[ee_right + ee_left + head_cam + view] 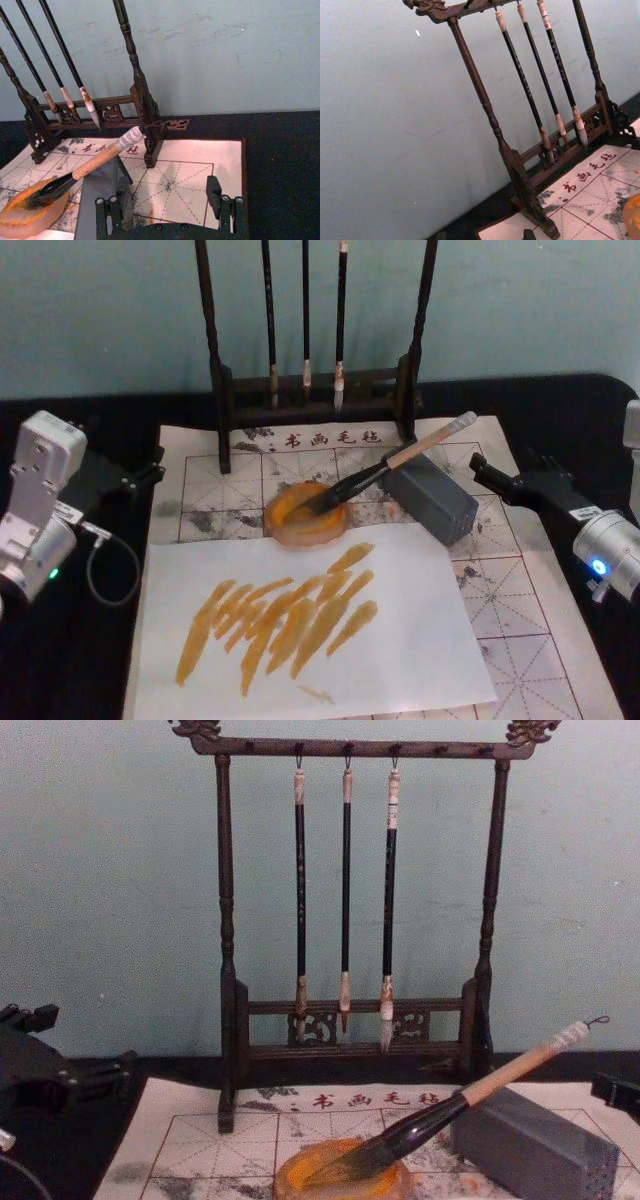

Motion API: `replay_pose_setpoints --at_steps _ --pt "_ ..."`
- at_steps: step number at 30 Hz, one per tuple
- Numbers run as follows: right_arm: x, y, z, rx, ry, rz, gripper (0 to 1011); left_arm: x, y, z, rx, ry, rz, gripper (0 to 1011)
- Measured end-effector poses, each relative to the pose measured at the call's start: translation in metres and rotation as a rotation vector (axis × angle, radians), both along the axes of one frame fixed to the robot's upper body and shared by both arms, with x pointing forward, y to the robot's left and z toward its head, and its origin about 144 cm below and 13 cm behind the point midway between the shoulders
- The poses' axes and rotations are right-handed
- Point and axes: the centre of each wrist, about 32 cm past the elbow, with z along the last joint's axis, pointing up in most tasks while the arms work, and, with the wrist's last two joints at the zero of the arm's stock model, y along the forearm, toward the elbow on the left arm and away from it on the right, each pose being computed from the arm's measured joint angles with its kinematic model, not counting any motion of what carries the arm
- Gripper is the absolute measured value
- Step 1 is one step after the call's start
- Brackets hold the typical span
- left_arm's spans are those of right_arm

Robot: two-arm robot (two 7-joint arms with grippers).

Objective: Pick up the brush from the inkstone, write on the paper, then place the brush back to its original position.

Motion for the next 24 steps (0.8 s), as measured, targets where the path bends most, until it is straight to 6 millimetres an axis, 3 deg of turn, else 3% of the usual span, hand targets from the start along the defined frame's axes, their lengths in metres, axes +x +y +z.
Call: replay_pose_setpoints --at_steps 24 --pt "0.0000 0.0000 0.0000 0.000 0.000 0.000 1000 0.0000 0.0000 0.0000 0.000 0.000 0.000 1001"
